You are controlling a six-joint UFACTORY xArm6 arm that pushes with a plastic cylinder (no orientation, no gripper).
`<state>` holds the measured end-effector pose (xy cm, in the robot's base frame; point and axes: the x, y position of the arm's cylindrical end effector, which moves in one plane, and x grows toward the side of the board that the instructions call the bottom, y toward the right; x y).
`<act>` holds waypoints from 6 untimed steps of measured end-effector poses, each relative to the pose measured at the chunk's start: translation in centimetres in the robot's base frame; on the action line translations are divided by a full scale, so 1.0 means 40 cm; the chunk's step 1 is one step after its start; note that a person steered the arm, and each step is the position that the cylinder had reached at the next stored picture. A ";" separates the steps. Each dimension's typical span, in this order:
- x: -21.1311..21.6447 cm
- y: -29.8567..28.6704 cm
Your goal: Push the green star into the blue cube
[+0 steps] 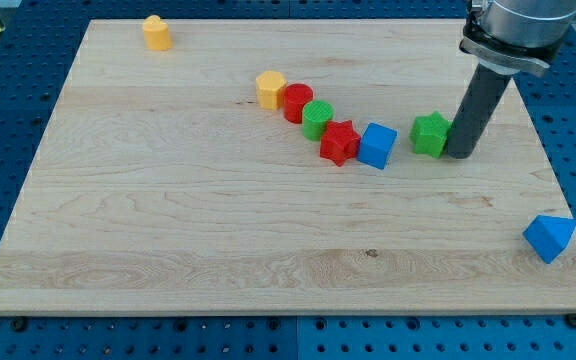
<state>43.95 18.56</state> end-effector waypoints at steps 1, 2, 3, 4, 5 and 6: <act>-0.043 -0.033; -0.075 0.004; -0.108 0.009; -0.113 0.000; -0.113 -0.053; -0.113 -0.103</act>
